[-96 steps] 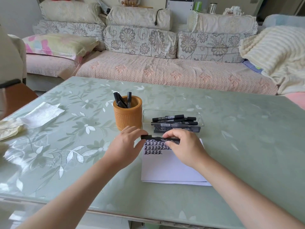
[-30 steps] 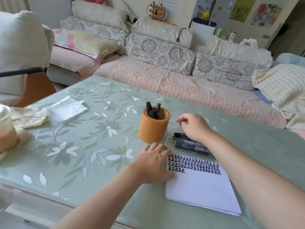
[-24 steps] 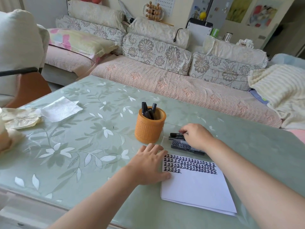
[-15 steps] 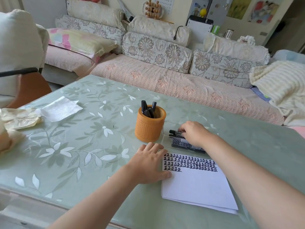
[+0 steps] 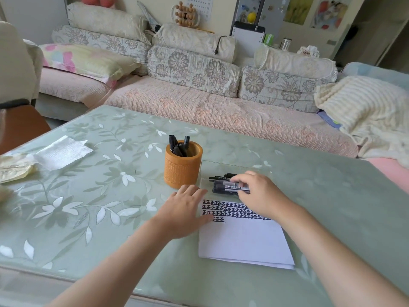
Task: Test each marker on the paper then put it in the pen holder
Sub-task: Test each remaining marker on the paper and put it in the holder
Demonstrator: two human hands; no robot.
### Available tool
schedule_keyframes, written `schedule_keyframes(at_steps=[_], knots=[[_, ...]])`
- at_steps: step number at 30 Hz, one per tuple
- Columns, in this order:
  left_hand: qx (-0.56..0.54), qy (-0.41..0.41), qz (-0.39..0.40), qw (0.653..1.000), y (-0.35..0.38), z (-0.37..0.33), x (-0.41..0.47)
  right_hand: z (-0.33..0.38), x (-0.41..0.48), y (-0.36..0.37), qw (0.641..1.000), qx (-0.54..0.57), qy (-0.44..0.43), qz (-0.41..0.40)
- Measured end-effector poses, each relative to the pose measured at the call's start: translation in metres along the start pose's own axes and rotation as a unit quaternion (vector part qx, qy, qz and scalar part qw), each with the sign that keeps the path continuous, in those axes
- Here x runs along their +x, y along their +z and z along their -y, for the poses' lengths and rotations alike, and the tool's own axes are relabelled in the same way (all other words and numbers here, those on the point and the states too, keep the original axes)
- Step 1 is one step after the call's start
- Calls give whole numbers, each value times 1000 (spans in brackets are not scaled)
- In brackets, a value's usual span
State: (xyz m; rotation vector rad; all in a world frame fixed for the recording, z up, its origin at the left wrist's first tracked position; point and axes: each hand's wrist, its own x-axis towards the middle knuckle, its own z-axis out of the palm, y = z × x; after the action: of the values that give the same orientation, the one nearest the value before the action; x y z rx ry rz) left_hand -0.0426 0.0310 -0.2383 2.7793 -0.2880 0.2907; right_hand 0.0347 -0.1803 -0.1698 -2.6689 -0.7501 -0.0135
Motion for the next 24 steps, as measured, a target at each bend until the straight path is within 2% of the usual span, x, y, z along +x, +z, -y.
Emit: schedule_keyframes(at_steps=[6, 11, 14, 19, 22, 24], knots=[[-57, 31, -78, 995, -5, -19, 1, -6, -35, 14, 995, 100, -11, 13], [-21, 92, -113, 989, -2, -34, 3, -4, -41, 23, 980, 200, 15, -1], [-35, 91, -137, 986, -2, -37, 6, -5, -41, 25, 961, 272, 49, -17], [-65, 72, -150, 984, 0, -38, 9, -8, -41, 21, 879, 448, 161, -38], [-62, 61, -166, 982, 2, -41, 10, -7, -42, 24, 807, 547, 216, -66], [-81, 49, -184, 978, 2, -44, 11, -6, -41, 24, 746, 609, 255, -82]])
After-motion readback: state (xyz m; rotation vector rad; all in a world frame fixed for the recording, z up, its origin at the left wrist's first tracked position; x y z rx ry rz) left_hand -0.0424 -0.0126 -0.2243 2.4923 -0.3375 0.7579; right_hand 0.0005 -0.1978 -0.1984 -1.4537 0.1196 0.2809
